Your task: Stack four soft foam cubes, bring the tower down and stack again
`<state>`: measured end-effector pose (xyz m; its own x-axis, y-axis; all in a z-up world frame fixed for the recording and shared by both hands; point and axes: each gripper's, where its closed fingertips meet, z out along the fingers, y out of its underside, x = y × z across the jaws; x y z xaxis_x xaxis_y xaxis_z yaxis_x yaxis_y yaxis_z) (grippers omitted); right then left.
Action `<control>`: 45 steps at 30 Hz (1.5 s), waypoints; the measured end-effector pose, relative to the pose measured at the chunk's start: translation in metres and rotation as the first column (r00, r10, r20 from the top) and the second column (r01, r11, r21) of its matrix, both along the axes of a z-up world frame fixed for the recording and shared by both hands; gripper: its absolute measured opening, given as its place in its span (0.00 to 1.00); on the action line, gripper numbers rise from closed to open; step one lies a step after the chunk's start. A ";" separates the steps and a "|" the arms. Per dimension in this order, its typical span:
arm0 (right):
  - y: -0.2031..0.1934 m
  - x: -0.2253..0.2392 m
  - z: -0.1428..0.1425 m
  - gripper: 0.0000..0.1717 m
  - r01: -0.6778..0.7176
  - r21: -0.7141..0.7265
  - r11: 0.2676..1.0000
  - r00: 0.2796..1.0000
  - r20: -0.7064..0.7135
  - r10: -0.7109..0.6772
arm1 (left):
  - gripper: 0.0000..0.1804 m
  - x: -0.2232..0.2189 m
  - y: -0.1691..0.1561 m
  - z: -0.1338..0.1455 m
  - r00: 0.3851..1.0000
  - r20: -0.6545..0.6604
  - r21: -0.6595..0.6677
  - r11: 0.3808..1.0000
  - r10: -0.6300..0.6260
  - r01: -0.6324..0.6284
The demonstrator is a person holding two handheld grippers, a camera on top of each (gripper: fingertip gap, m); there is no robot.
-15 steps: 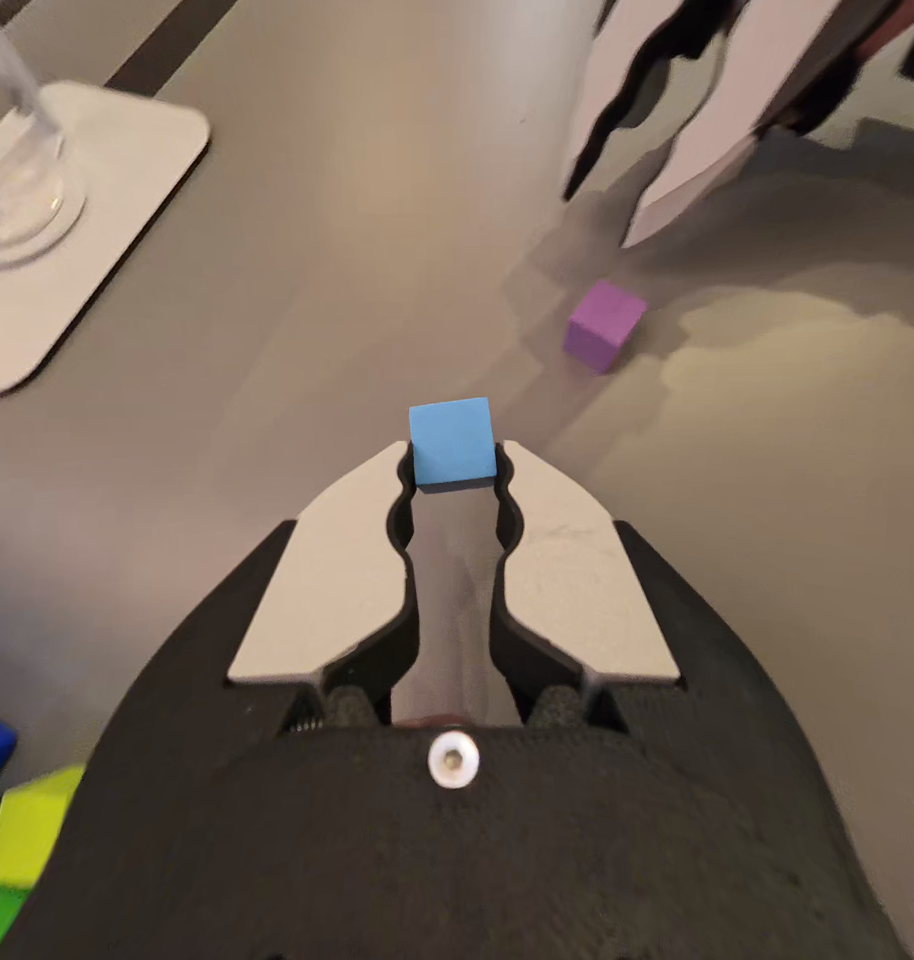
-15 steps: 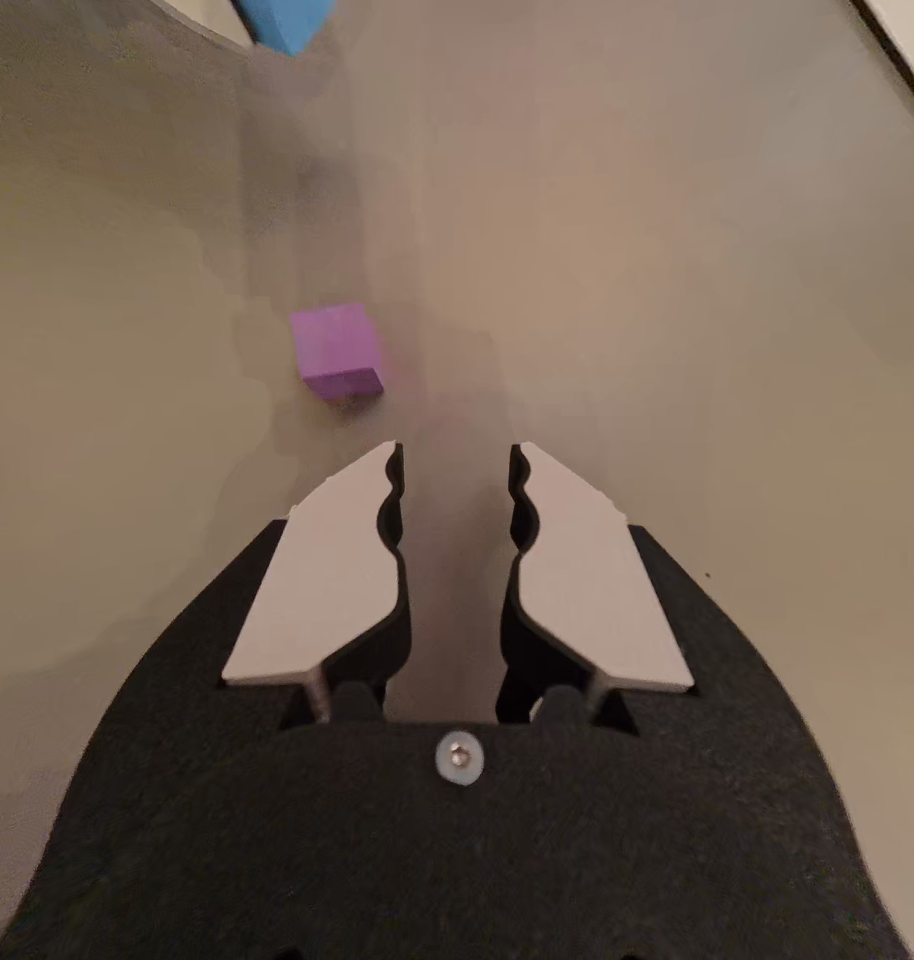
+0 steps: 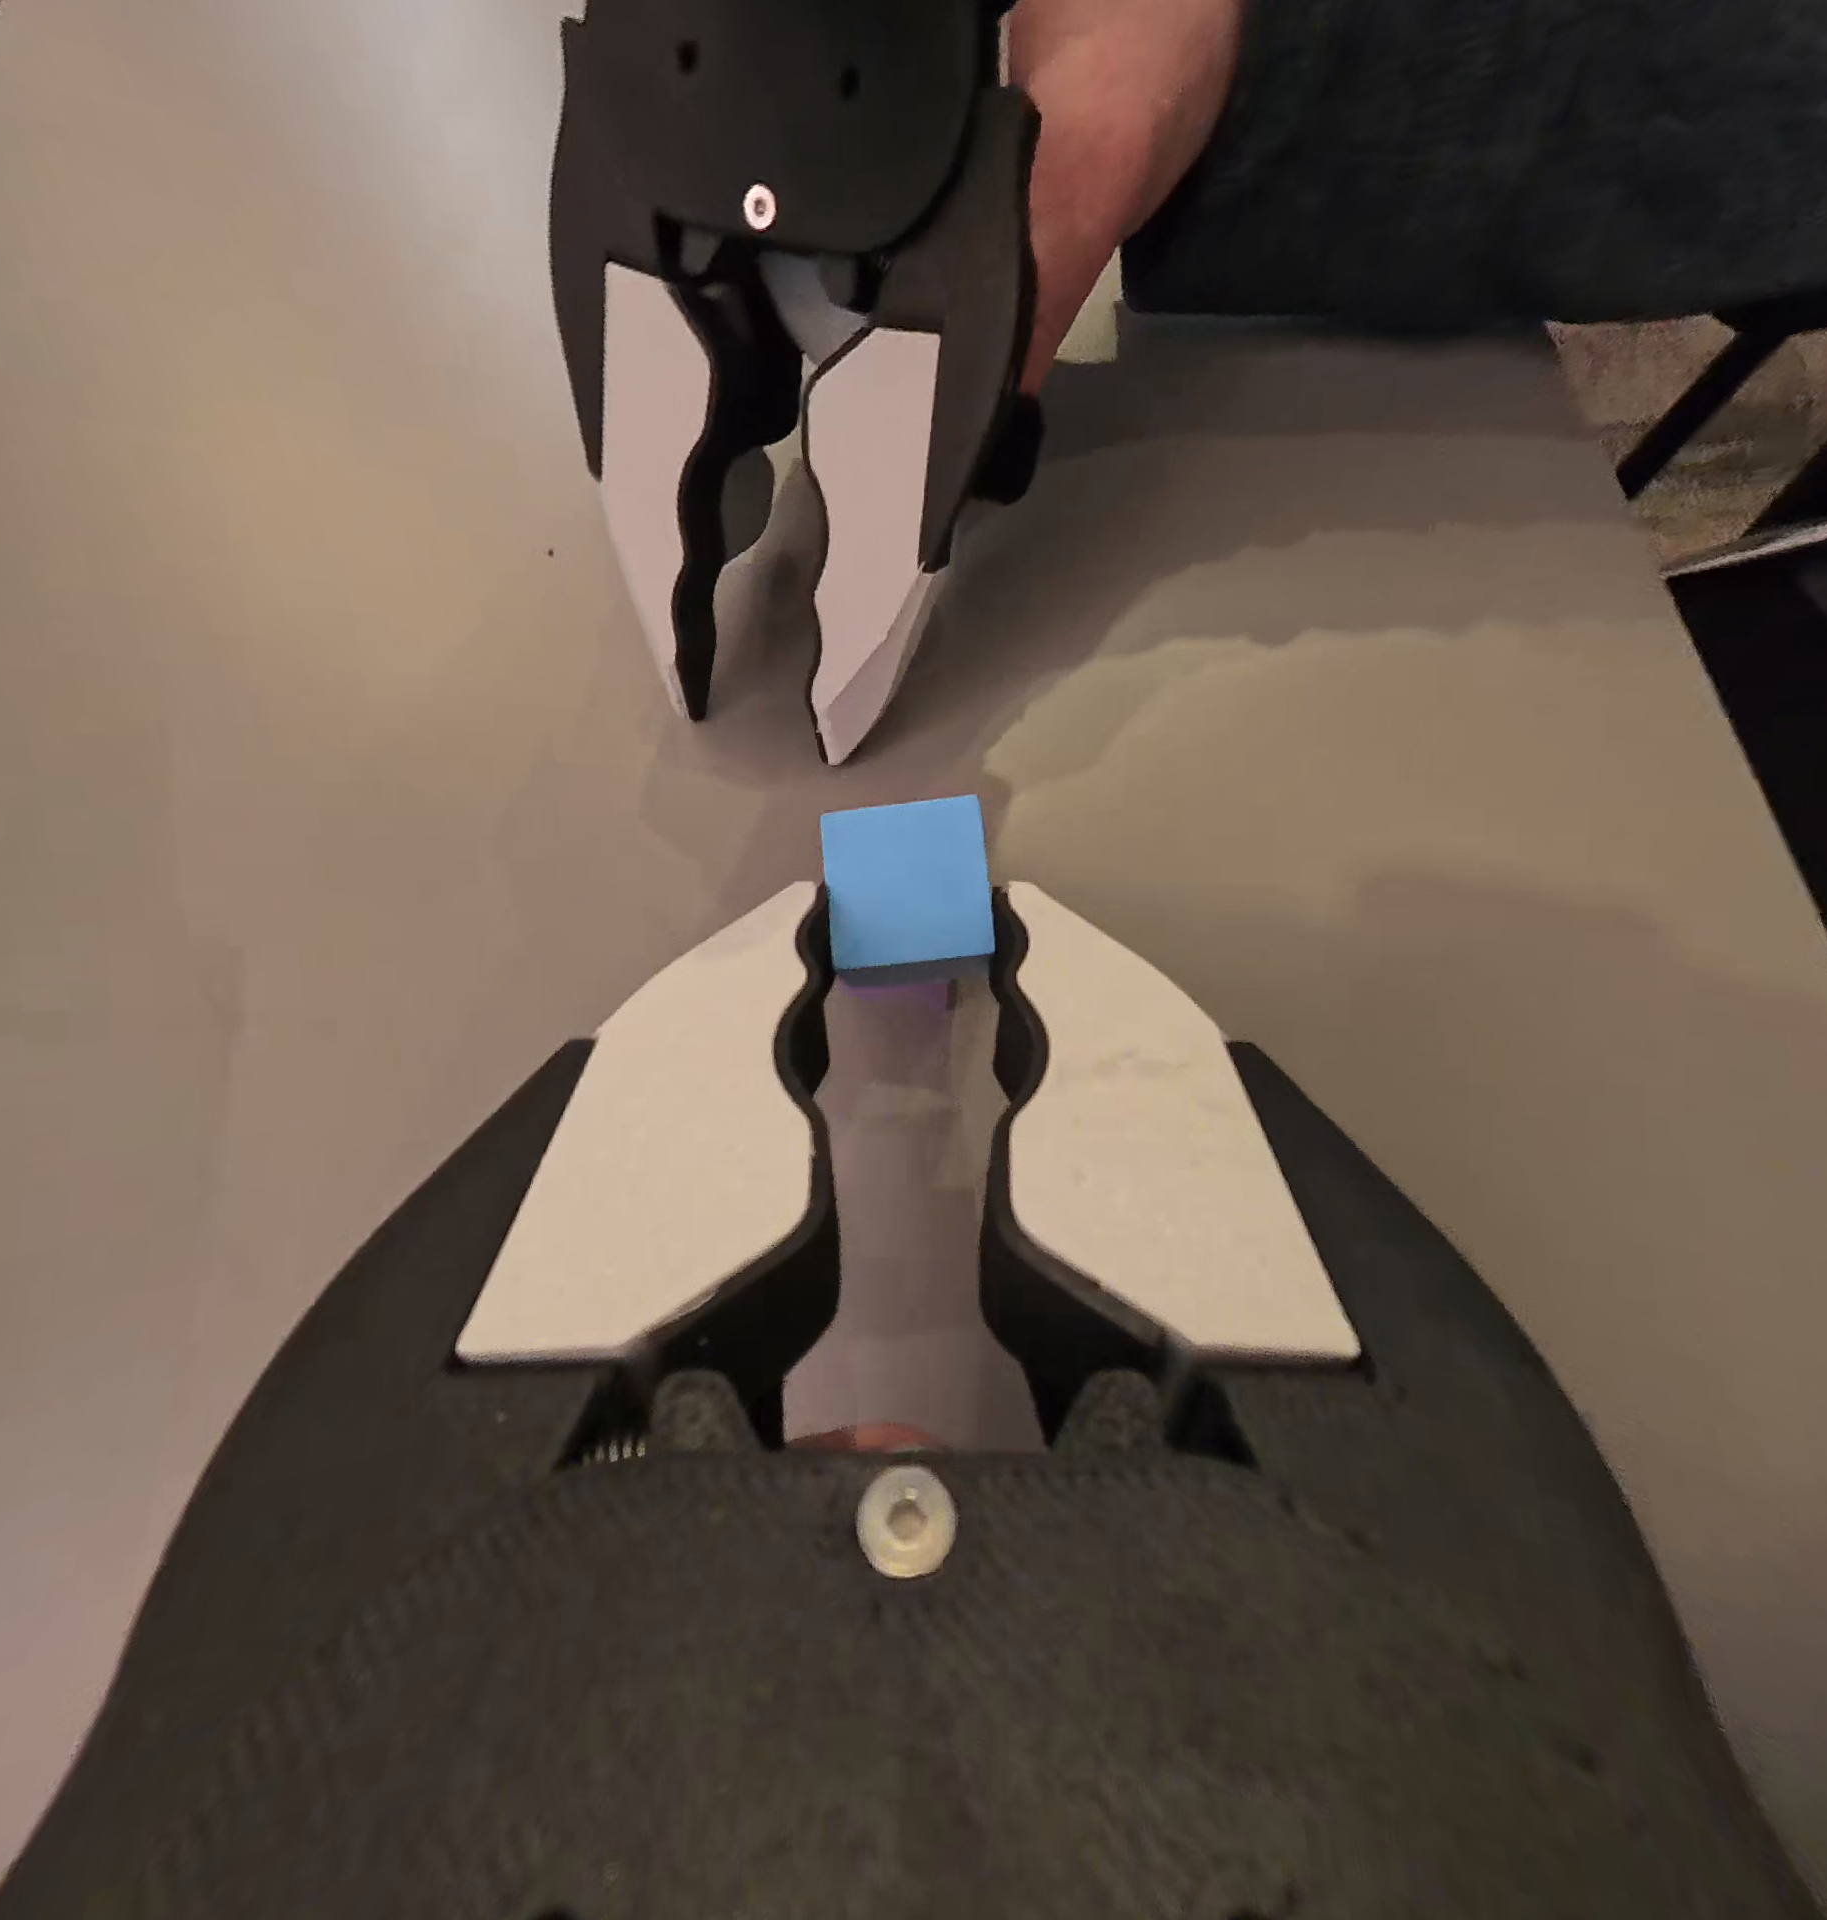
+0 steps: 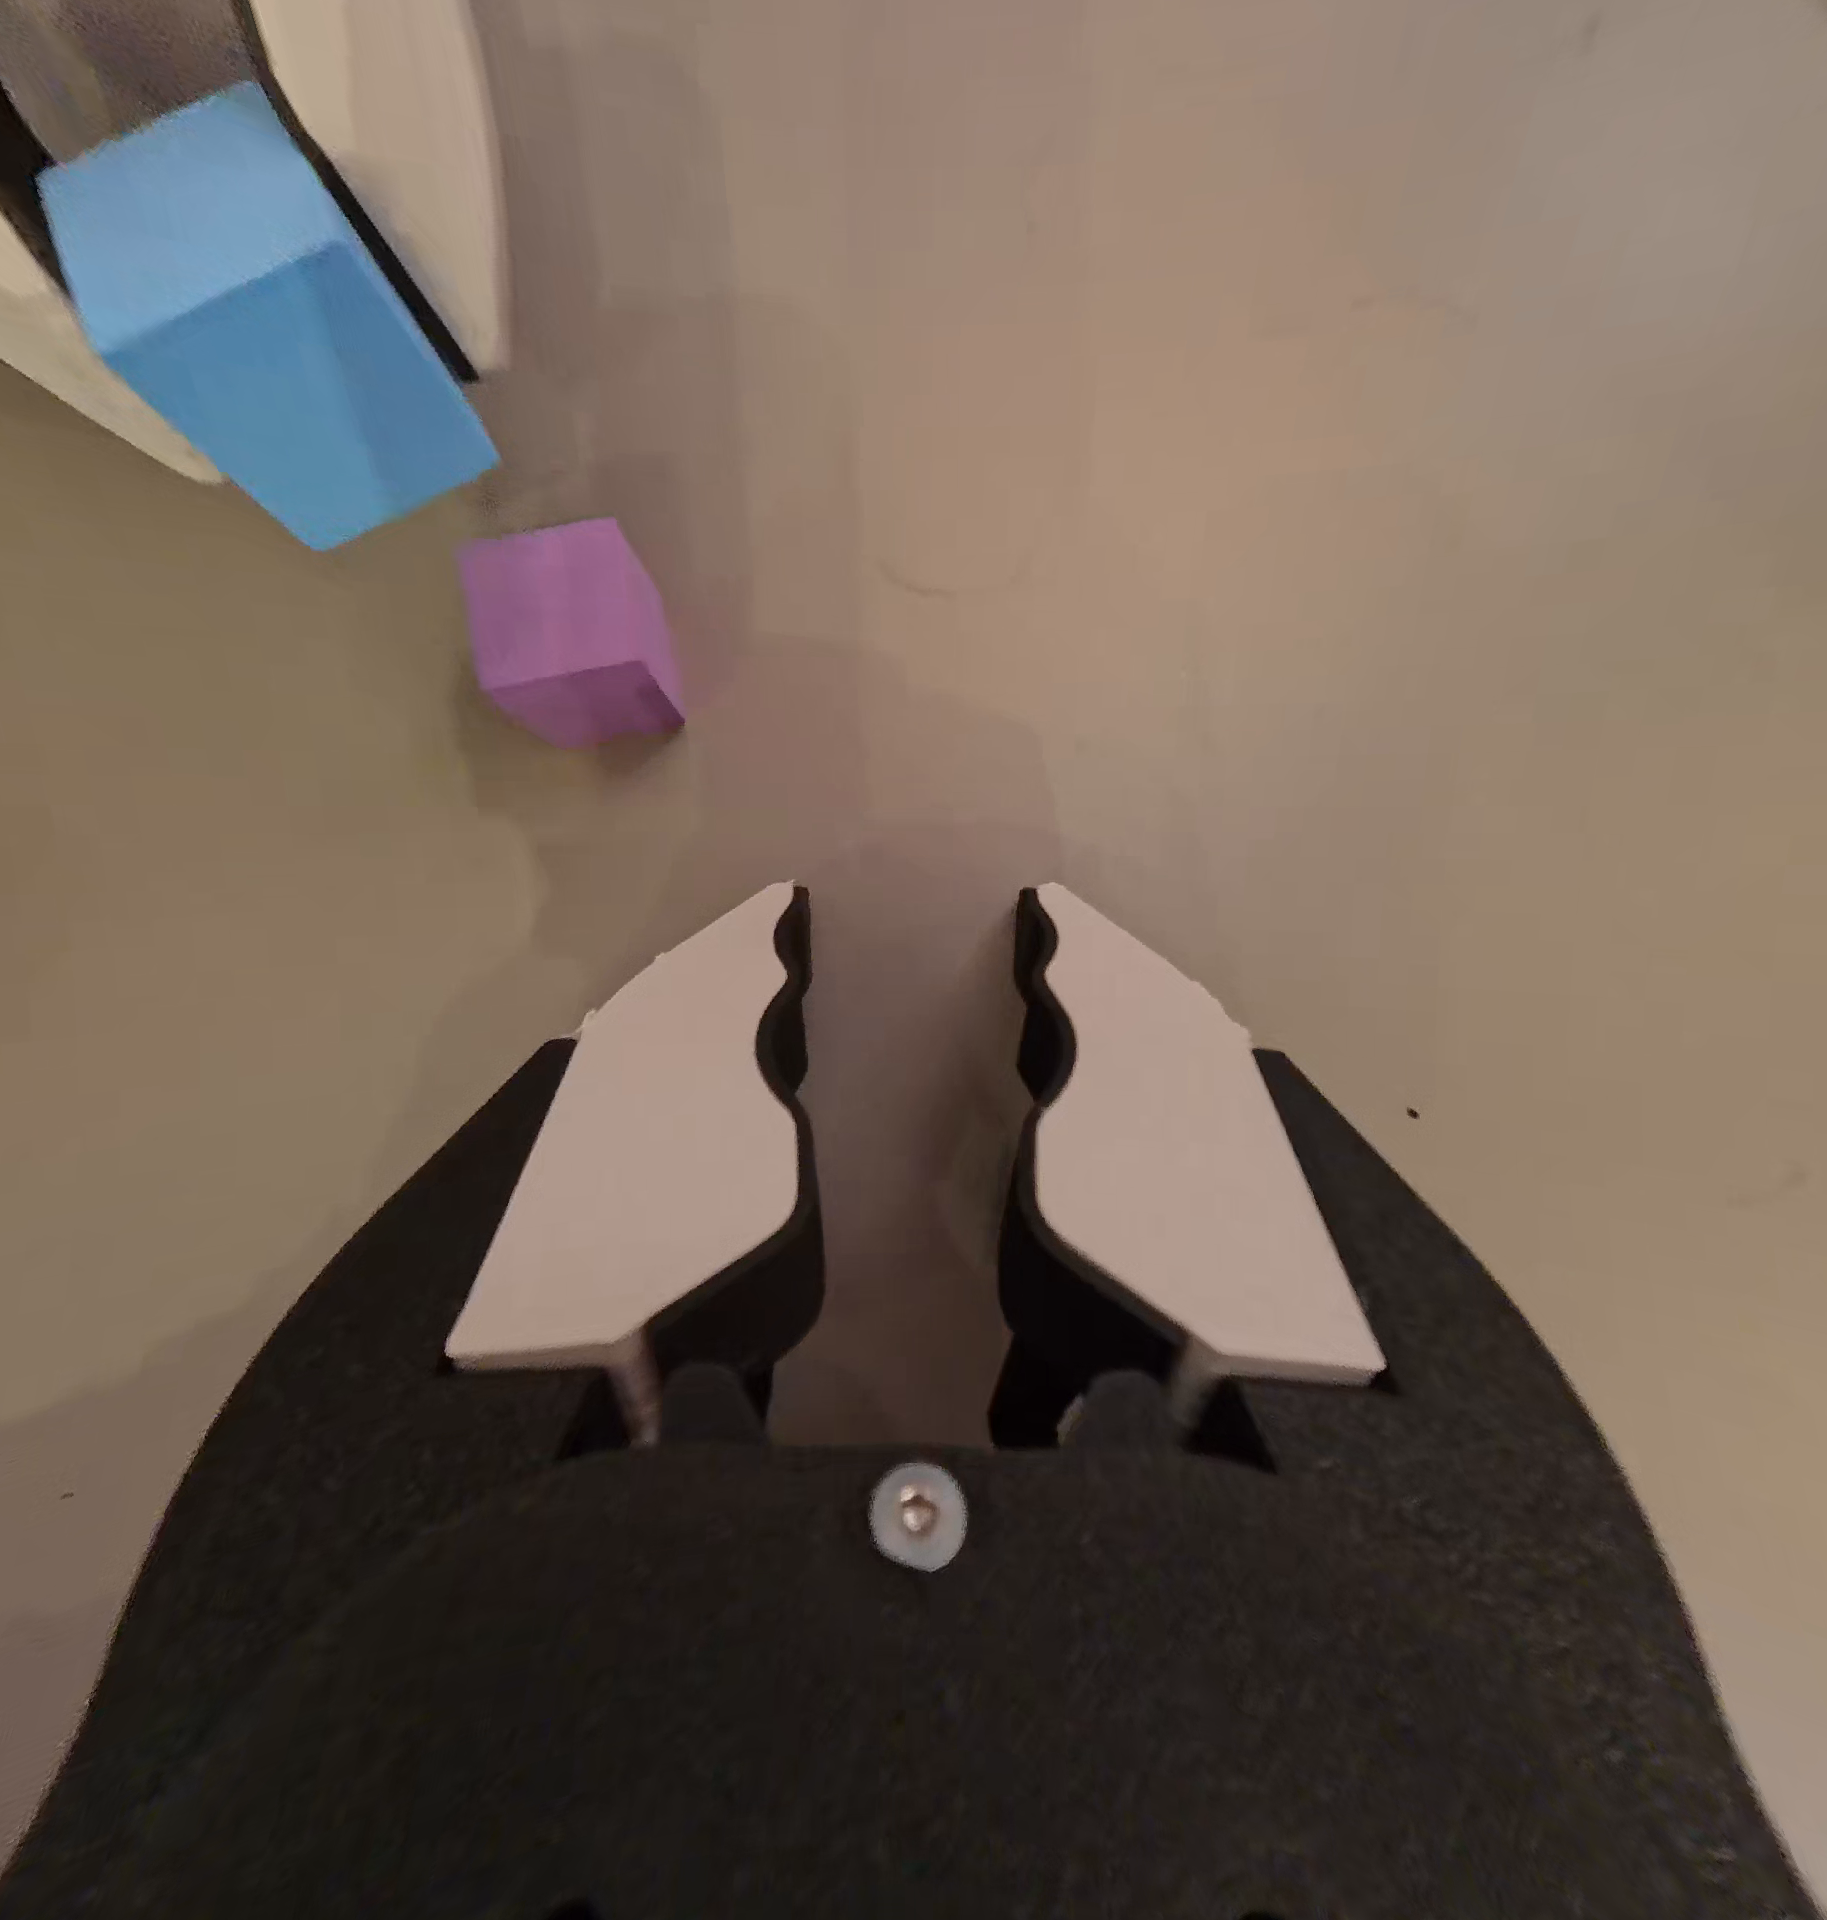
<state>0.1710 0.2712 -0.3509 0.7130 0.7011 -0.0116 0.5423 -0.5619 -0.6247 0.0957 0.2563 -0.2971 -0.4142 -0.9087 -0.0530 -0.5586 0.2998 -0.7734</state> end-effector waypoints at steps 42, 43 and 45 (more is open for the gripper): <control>0.006 -0.001 0.004 0.19 -0.022 -0.008 1.000 0.989 -0.148 0.020 | 0.15 0.009 0.001 -0.025 0.960 -0.103 0.017 0.965 -0.260 0.263; 0.006 -0.001 0.004 0.19 -0.022 -0.008 1.000 0.989 -0.149 0.021 | 0.15 0.009 0.000 -0.025 0.959 -0.104 0.017 0.964 -0.263 0.266; 0.006 -0.001 0.004 0.19 -0.023 -0.008 1.000 0.988 -0.150 0.022 | 0.15 0.009 0.001 -0.024 0.959 -0.104 0.020 0.964 -0.264 0.267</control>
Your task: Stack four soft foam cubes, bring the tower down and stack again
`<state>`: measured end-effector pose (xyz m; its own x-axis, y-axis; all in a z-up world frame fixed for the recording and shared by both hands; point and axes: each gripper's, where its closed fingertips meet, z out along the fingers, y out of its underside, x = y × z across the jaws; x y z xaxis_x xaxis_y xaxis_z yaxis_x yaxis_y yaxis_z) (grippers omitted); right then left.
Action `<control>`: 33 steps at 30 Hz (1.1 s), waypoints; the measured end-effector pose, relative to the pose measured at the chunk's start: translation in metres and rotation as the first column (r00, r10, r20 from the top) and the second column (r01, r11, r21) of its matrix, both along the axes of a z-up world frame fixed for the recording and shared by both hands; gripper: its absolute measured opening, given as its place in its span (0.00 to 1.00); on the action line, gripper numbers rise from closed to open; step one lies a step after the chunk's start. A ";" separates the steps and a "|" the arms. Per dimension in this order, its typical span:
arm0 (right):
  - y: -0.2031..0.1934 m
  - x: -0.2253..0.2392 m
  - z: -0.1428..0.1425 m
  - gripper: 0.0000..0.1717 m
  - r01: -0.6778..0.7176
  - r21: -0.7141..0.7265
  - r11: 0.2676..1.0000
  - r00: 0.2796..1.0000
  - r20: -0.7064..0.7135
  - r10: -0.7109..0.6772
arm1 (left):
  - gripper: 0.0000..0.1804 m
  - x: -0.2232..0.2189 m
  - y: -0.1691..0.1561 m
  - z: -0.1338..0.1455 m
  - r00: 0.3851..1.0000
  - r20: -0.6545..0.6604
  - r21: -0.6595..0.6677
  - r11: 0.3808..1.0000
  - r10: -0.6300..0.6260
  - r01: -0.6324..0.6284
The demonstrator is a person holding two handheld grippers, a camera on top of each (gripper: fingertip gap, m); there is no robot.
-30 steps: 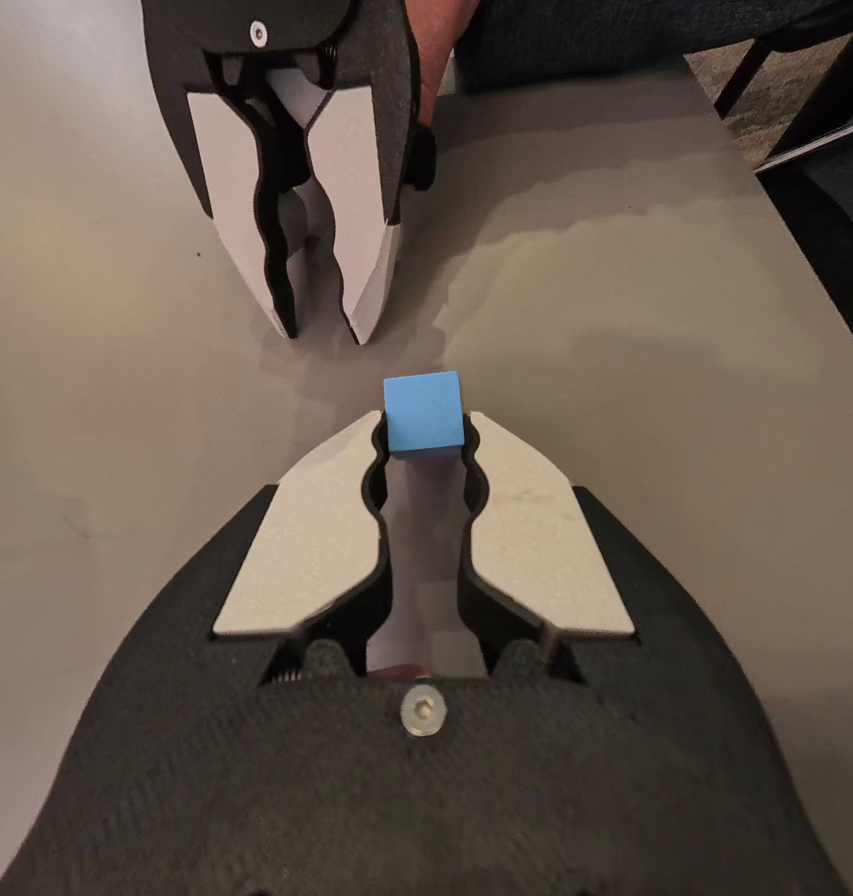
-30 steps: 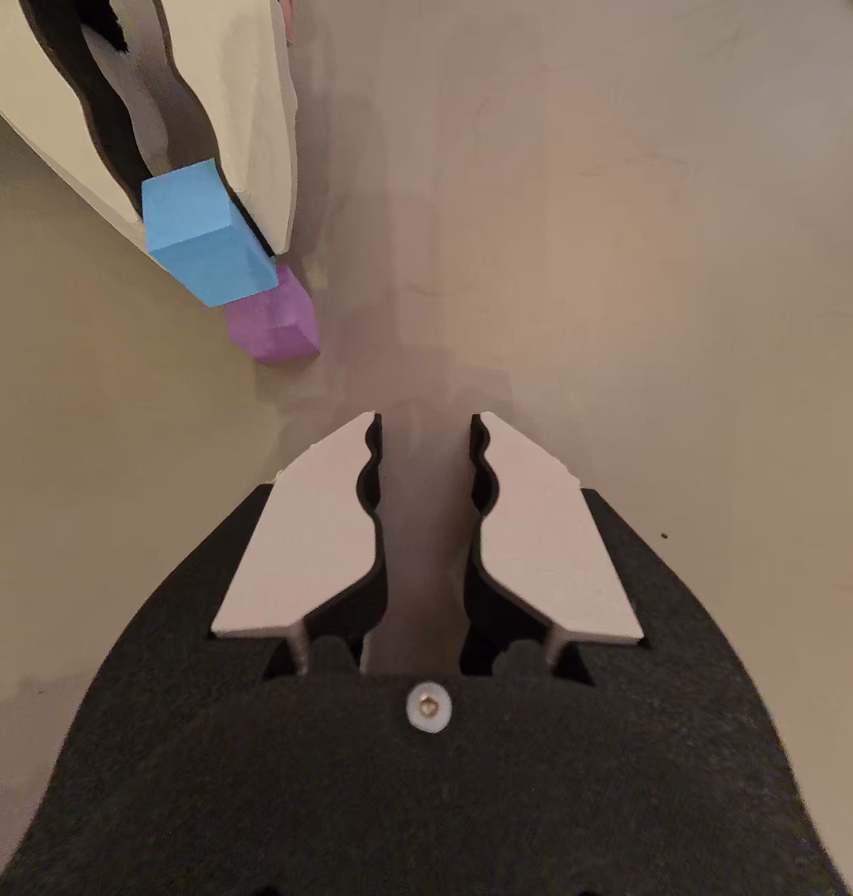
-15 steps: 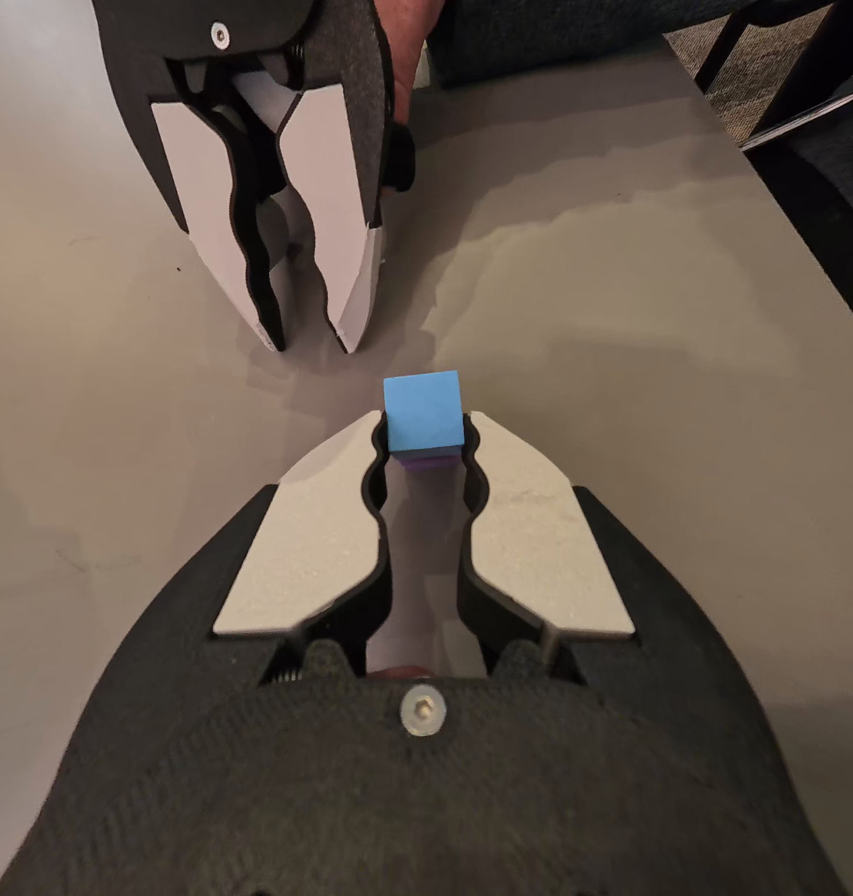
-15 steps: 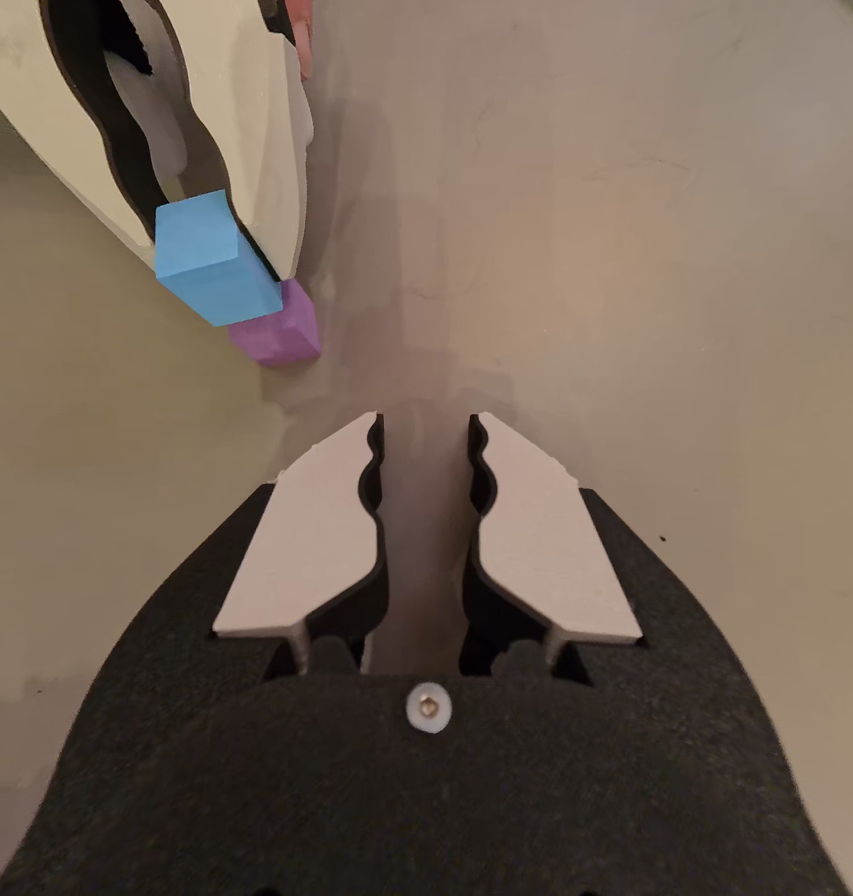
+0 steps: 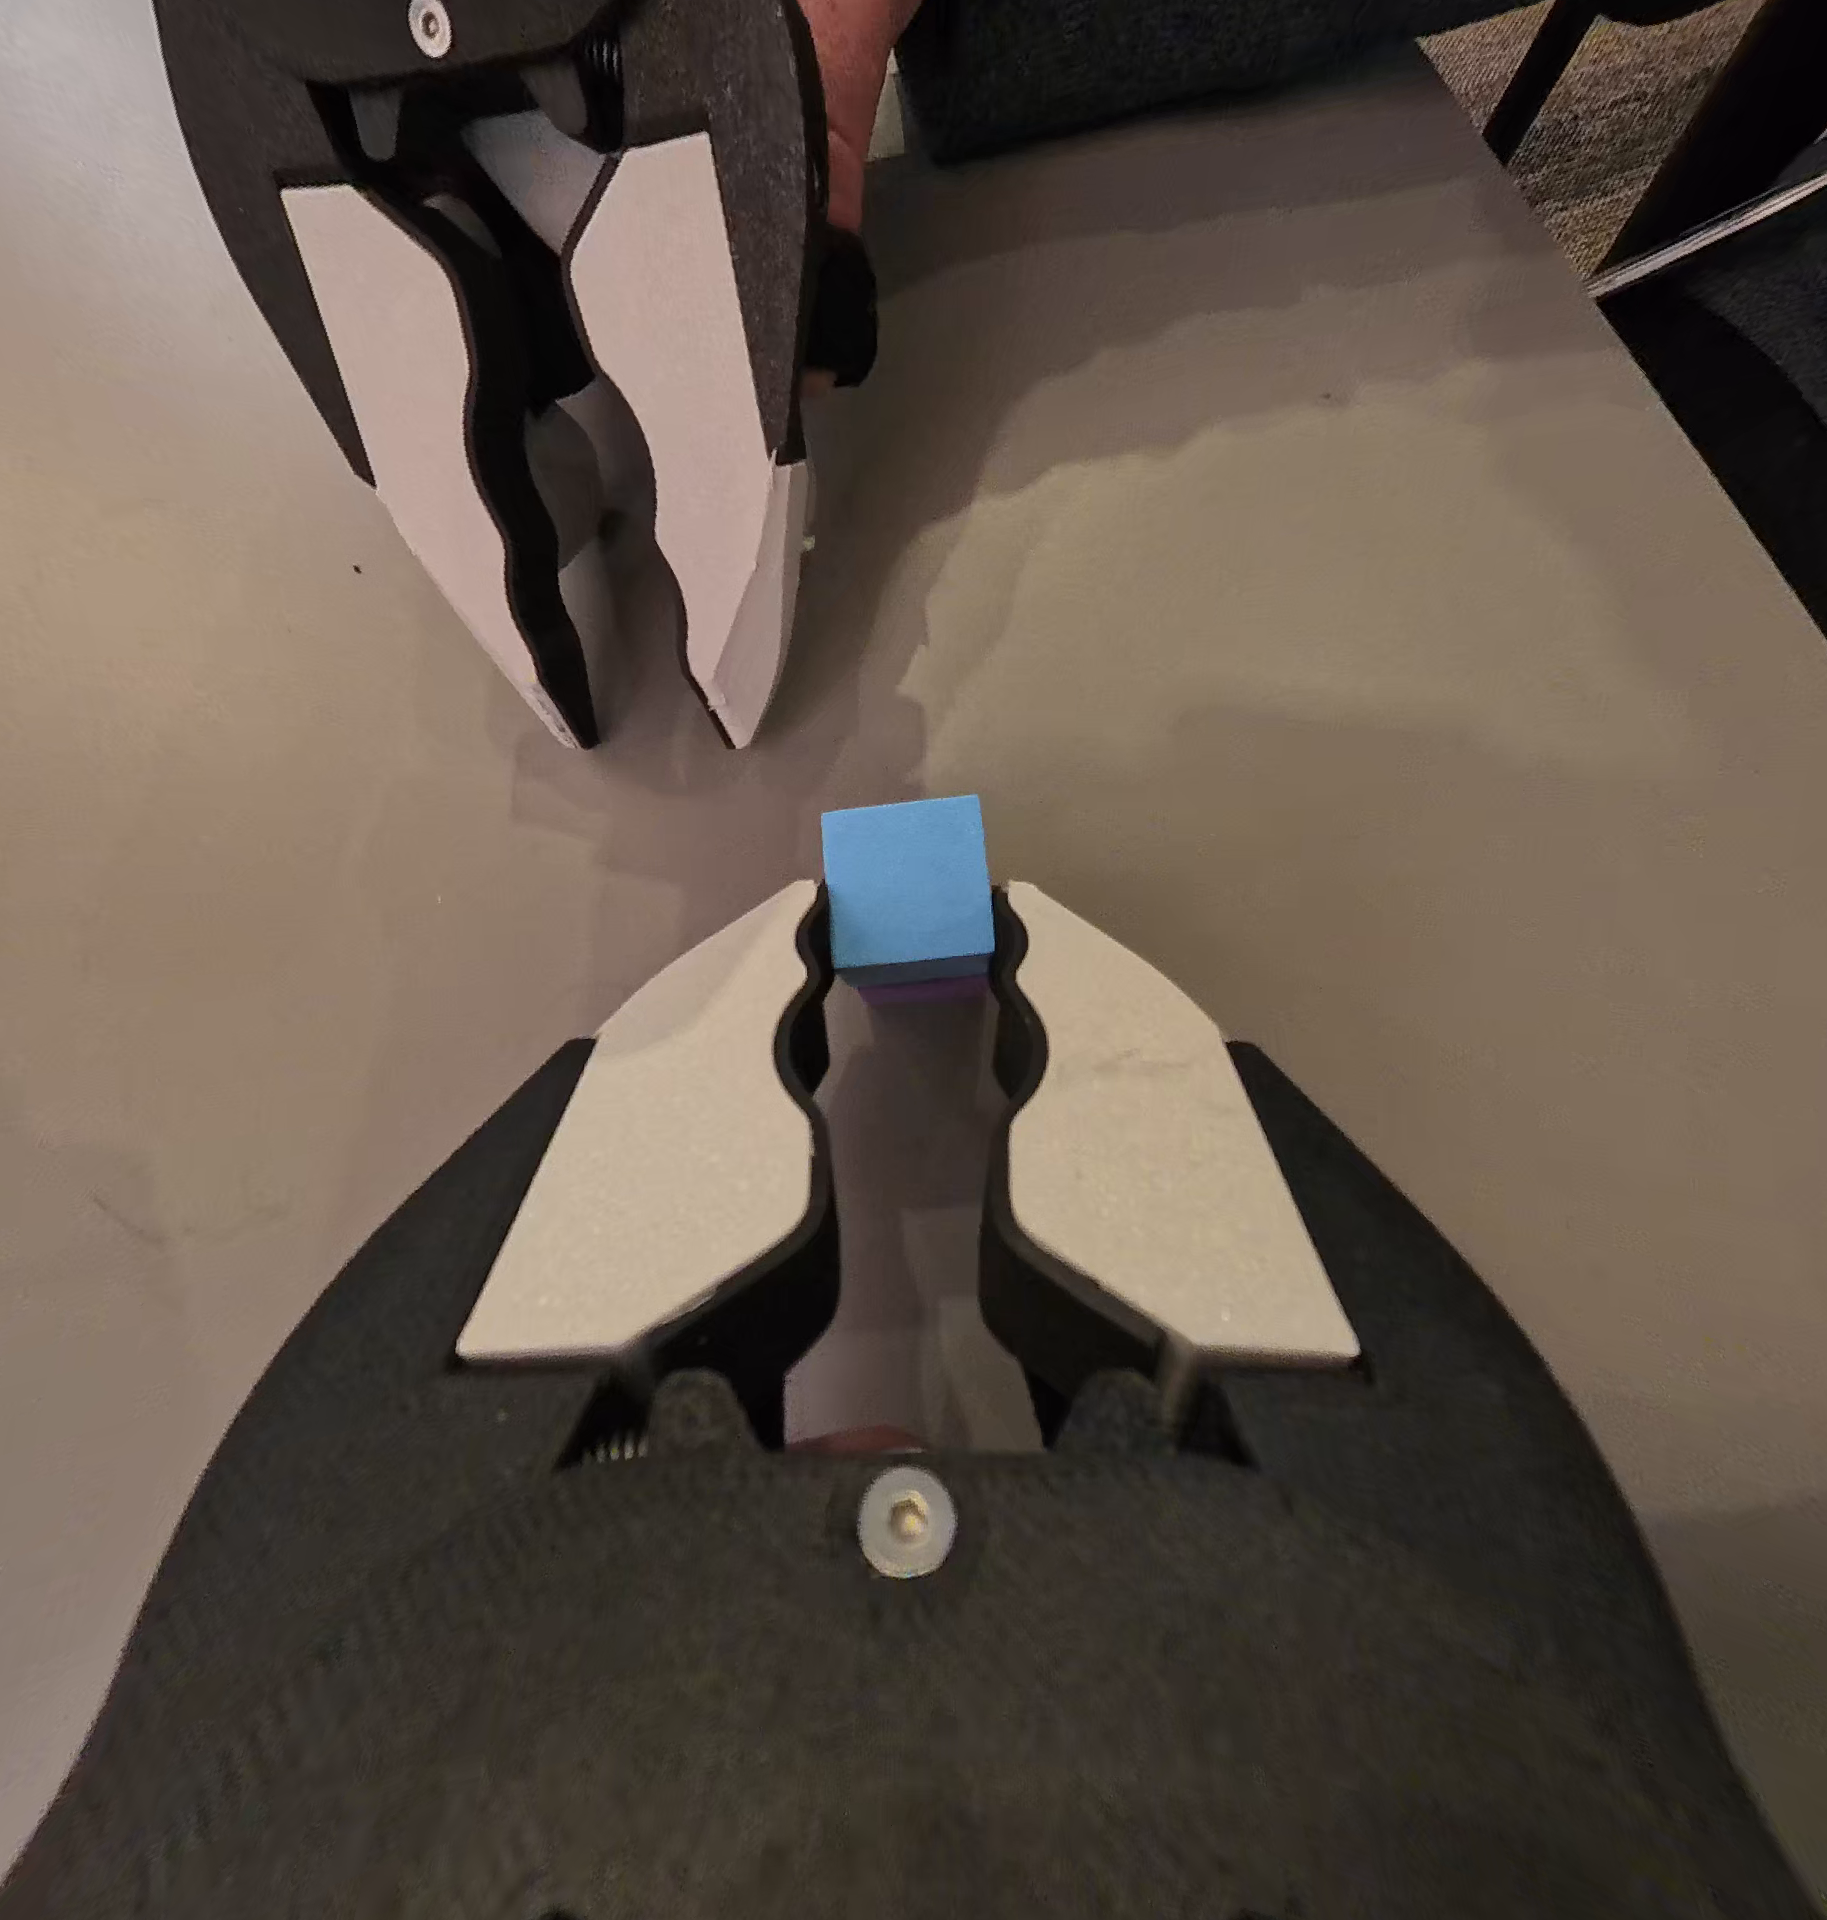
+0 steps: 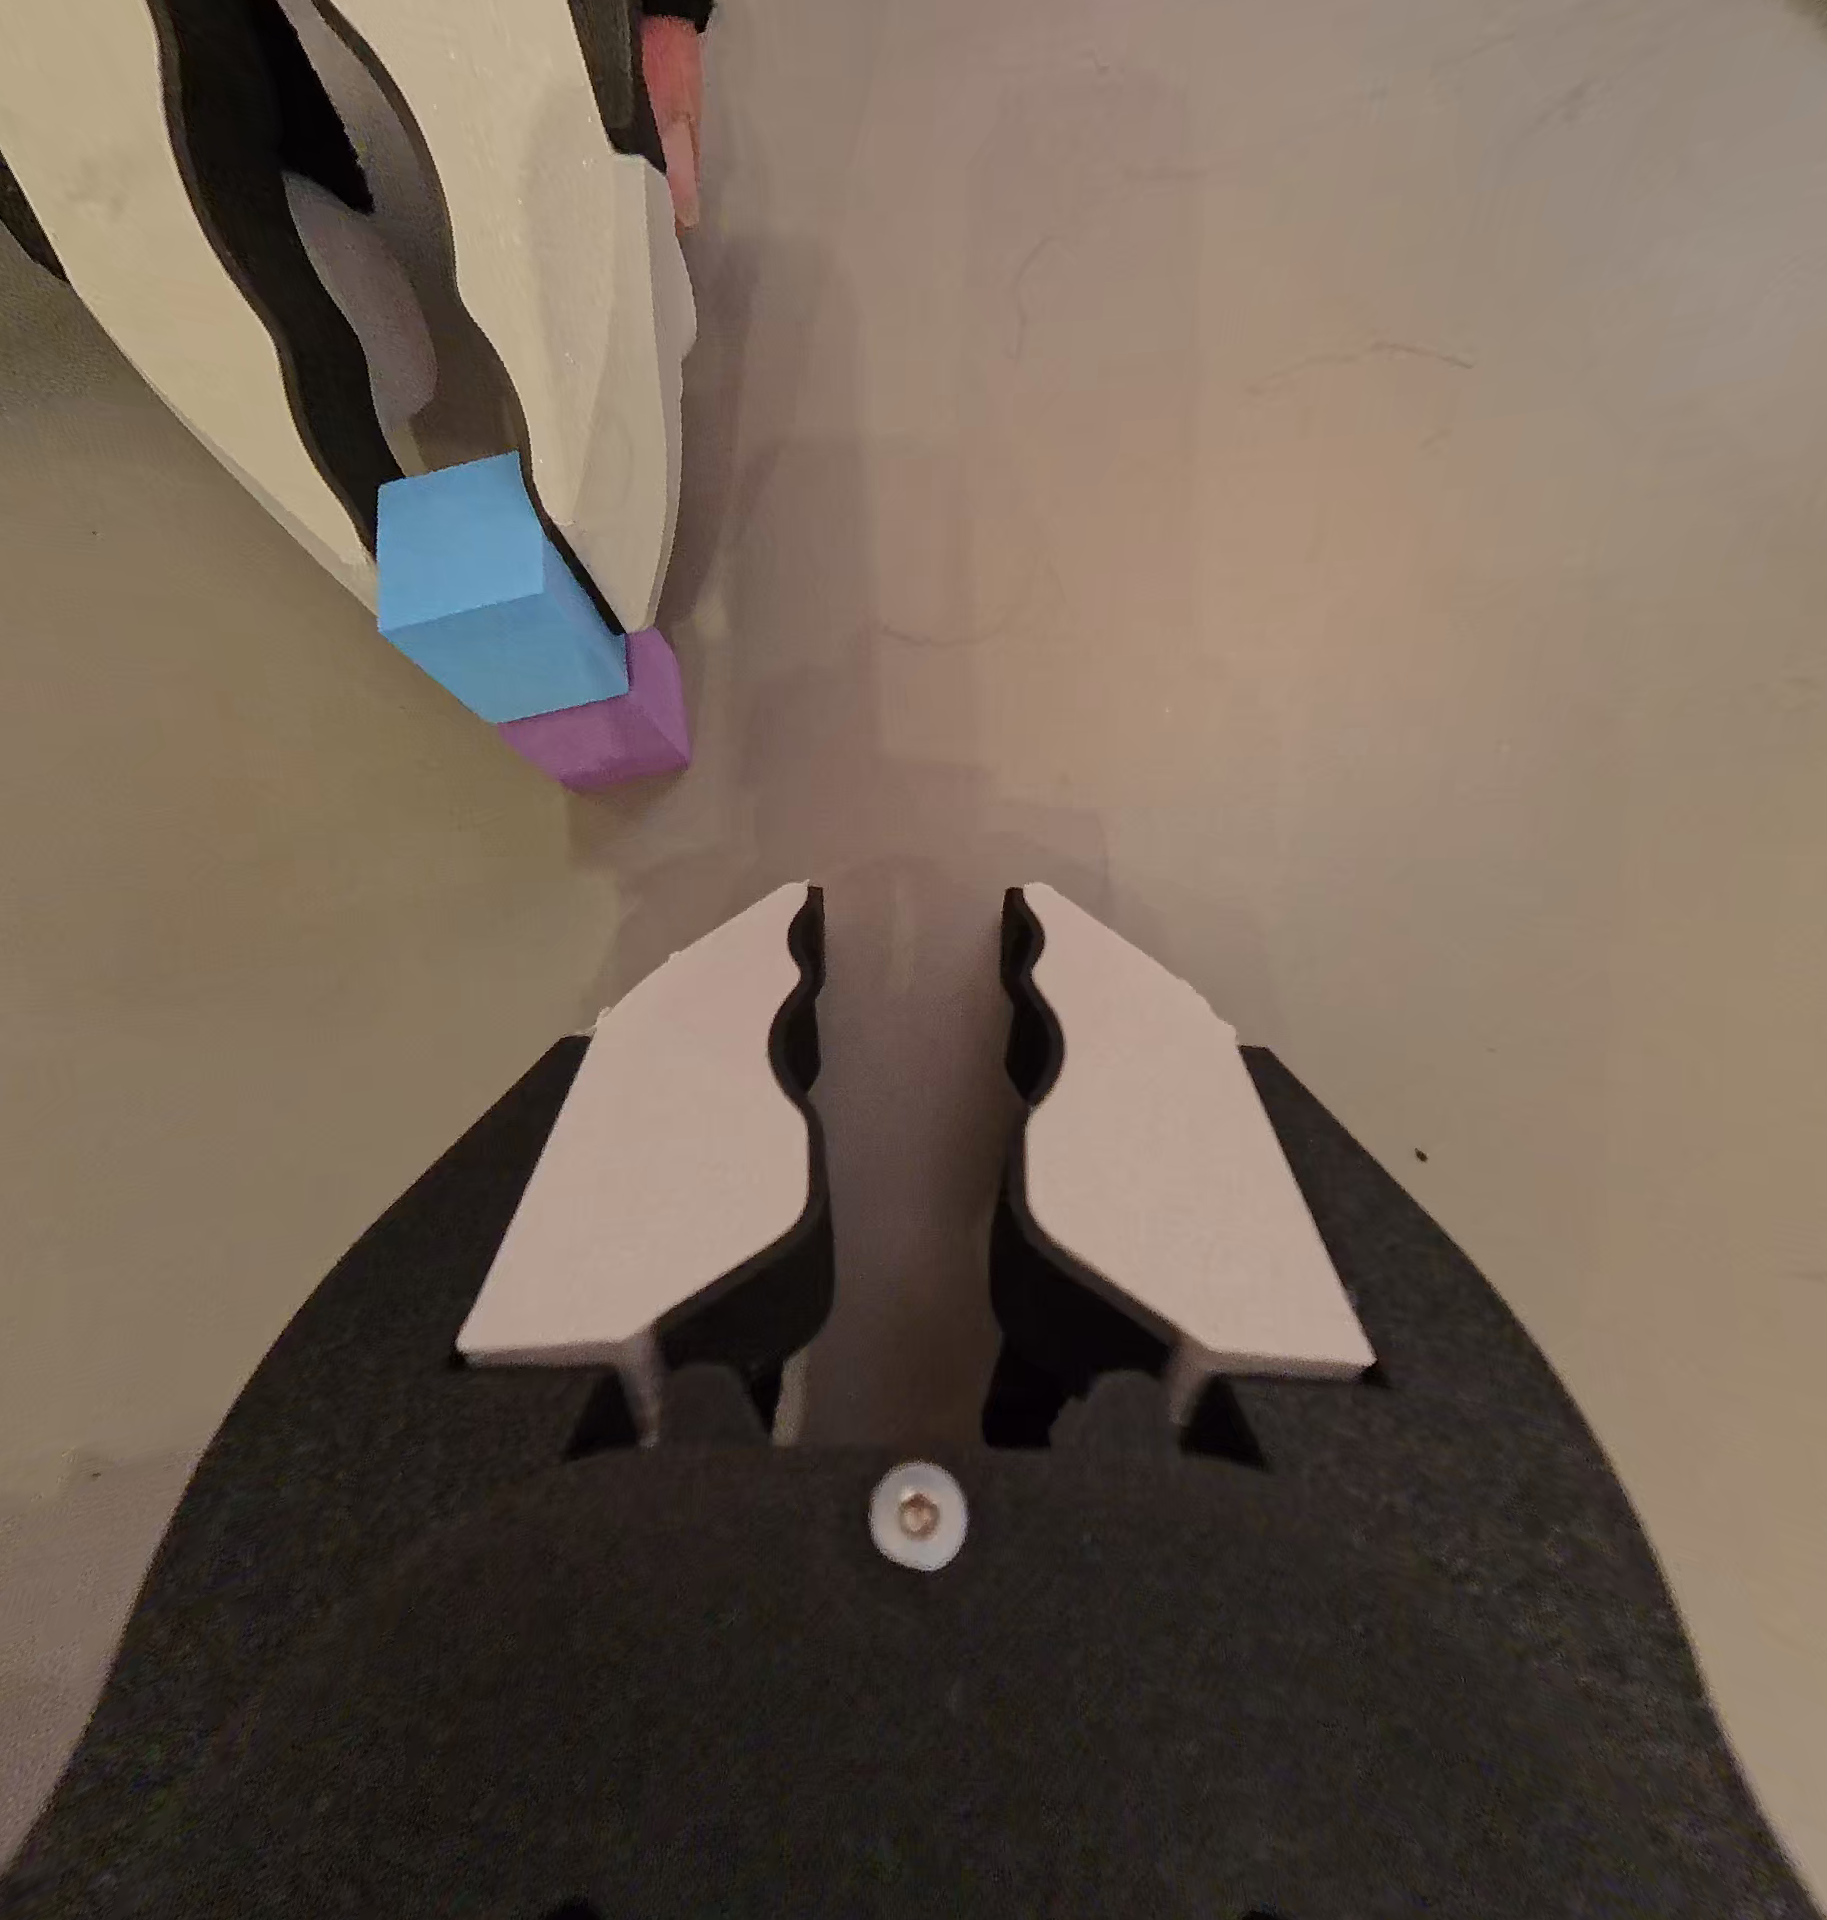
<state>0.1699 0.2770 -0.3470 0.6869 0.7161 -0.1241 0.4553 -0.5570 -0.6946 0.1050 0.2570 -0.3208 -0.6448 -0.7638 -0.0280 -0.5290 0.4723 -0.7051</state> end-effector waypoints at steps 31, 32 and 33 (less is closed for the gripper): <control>0.000 -0.001 0.000 0.19 -0.004 0.001 1.000 1.000 -0.001 0.004 | 0.15 -0.002 -0.002 -0.003 1.000 -0.018 -0.005 1.000 -0.021 0.021; 0.000 -0.001 0.000 0.19 -0.005 0.000 1.000 1.000 -0.002 0.005 | 0.15 -0.001 -0.002 -0.003 1.000 -0.016 -0.005 1.000 -0.020 0.020; 0.000 -0.001 0.000 0.19 -0.005 0.000 1.000 1.000 -0.002 0.005 | 0.15 -0.001 -0.002 -0.003 1.000 -0.015 -0.003 1.000 -0.019 0.018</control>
<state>0.1692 0.2772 -0.3468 0.6833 0.7193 -0.1251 0.4566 -0.5547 -0.6955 0.1035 0.2554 -0.3242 -0.6591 -0.7519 -0.0155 -0.5309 0.4799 -0.6985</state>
